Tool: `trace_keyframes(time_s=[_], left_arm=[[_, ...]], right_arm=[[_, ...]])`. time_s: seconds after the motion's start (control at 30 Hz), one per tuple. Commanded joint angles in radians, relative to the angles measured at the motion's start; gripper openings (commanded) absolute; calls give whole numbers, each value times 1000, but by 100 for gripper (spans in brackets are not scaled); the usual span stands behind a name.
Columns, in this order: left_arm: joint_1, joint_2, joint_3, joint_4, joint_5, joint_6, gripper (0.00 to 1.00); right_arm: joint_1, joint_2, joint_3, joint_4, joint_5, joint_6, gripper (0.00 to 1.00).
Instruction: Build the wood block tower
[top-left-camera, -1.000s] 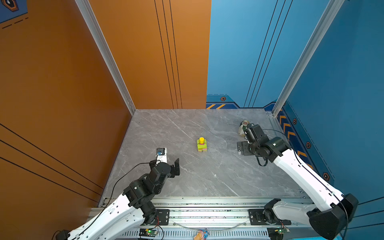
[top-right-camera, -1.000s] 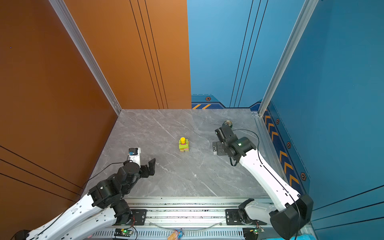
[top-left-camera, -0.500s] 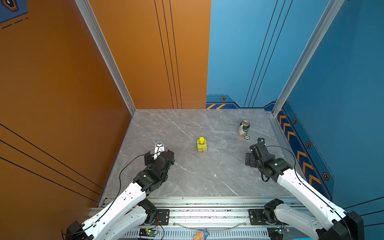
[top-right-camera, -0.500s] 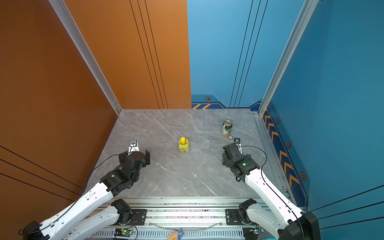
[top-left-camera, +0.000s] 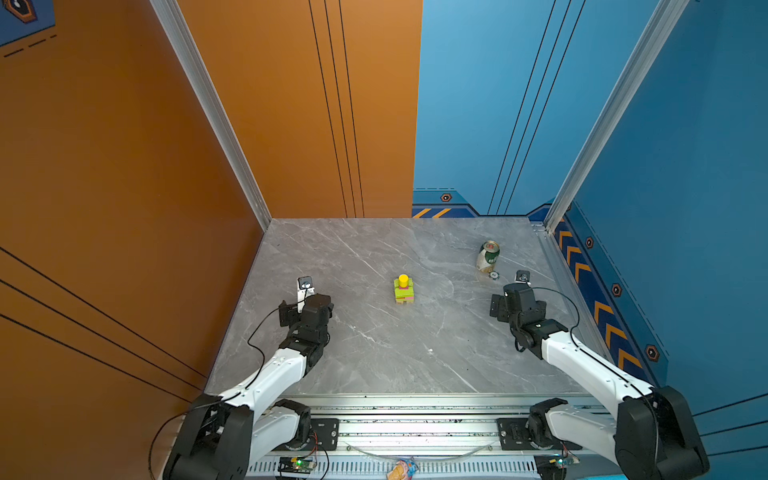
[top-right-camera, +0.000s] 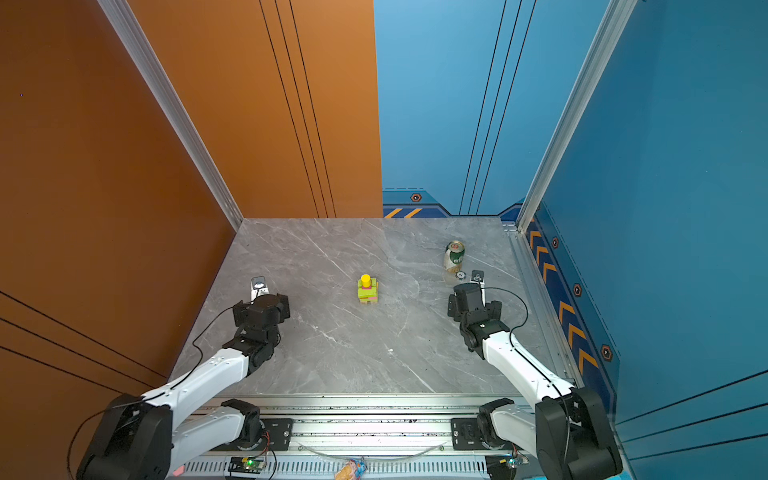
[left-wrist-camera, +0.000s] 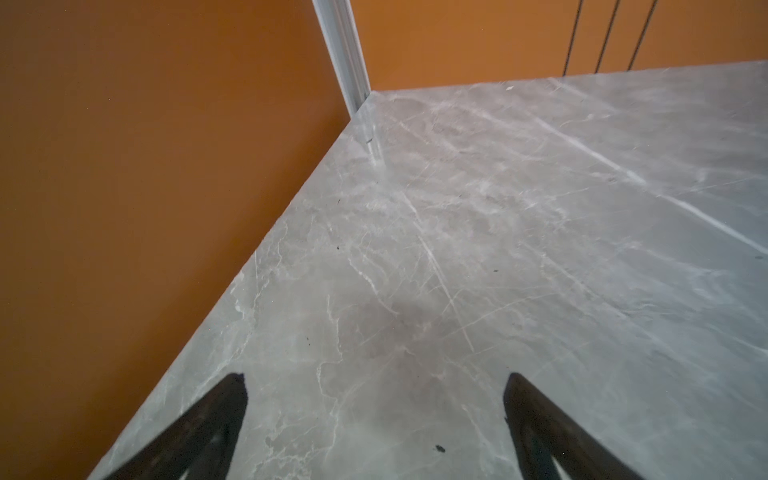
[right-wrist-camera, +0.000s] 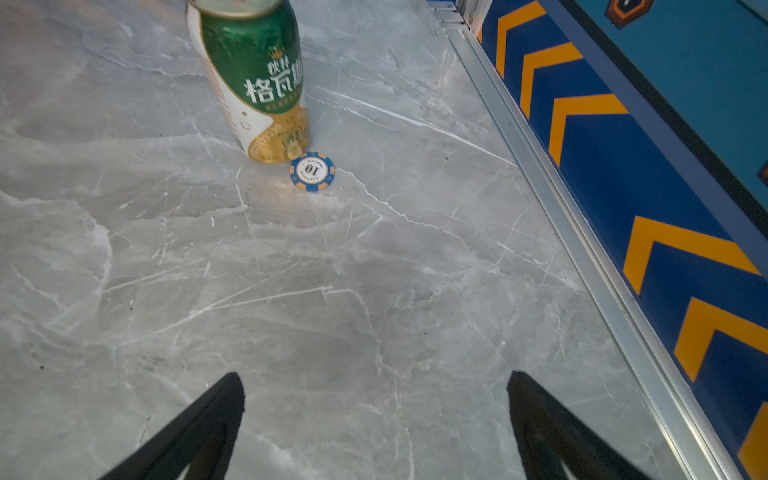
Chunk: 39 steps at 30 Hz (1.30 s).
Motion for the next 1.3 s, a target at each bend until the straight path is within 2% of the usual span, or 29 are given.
trace_keyframes(time_s=[0.0,0.23,0.33,0.47,0.53,0.87,0.9,1.0,1.07,1.17,1.27], left_arm=[[60,33,-32,177,107,-9,98],[123,188,-36,386,180,-2,98],[130,226,-20,421,136,26,98],[162,325,-85,675,169,29,98],[162,304,-80,624,209,32,98],[168,354,-33,597,331,75,98],[170,362,-20,583,344,78,98],[173,385,13,537,379,86,98],[176,409,-1,580,386,82,98],[180,419,-6,599,396,80,98],[183,427,-4,602,437,93,98]], right_arm=[[-9,14,-5,170,-7,-48,100],[-94,90,-2,287,-21,-94,100],[-129,155,-13,335,-27,-104,100],[-145,246,-27,409,-48,-105,100],[-146,259,-25,426,-47,-113,100],[-154,271,-86,630,1,-179,100],[-155,271,-97,655,-12,-188,100],[-169,336,-178,893,-48,-206,100],[-189,315,-159,810,-78,-183,100],[-214,329,-172,843,-148,-179,100],[-218,379,-219,988,-193,-195,100]])
